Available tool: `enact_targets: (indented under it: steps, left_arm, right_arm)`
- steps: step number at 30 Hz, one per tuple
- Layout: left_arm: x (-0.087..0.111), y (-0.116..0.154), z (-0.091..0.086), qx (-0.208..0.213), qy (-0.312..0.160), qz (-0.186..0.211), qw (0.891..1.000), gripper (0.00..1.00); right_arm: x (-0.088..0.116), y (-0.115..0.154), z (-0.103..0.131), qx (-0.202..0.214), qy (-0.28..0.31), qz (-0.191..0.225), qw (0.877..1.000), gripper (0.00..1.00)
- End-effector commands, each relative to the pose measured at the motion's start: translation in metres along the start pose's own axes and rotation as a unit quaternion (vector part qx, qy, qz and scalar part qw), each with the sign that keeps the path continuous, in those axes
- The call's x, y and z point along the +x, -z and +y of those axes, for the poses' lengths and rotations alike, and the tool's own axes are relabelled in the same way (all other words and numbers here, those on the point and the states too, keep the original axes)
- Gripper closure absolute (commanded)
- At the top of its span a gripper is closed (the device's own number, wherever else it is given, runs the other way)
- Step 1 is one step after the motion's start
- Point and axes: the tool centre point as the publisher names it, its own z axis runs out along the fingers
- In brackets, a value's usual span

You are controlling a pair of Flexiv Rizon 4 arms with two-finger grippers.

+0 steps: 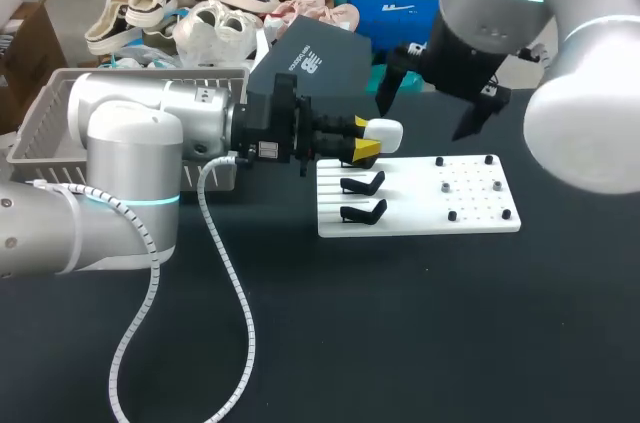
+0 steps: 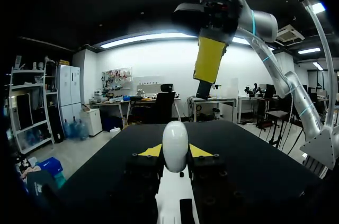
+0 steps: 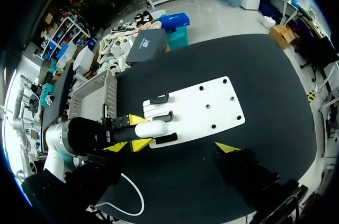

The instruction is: Pick up each earbud case from the left stands, insert the matching earbuds, close the lid, and place the case in the box.

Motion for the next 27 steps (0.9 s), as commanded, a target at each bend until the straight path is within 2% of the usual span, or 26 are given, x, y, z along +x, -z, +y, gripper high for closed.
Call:
enact_targets:
  steps: [1,8,15,20,27]
  left_arm:
    - [0.0,0.001,-0.001,-0.002,0.0,0.0,1.0,1.0]
    - [0.001,0.02,0.001,-0.029,0.009,0.018,0.999,1.0]
    - [0.011,0.073,0.001,-0.089,0.046,0.041,0.994,1.0]
    - [0.017,0.109,-0.001,-0.133,0.065,0.059,0.987,1.0]
    - [0.028,0.163,0.002,-0.206,0.084,0.103,0.969,1.0]
  right_arm:
    - [0.004,0.0,-0.003,-0.008,-0.01,-0.041,0.999,0.0]
    - [0.004,0.0,-0.003,-0.008,-0.01,-0.041,0.999,0.0]
    - [0.004,0.0,-0.003,-0.008,-0.01,-0.041,0.999,0.0]
    - [0.004,0.0,-0.003,-0.008,-0.01,-0.041,0.999,0.0]
    - [0.004,0.0,-0.003,-0.008,-0.01,-0.041,0.999,0.0]
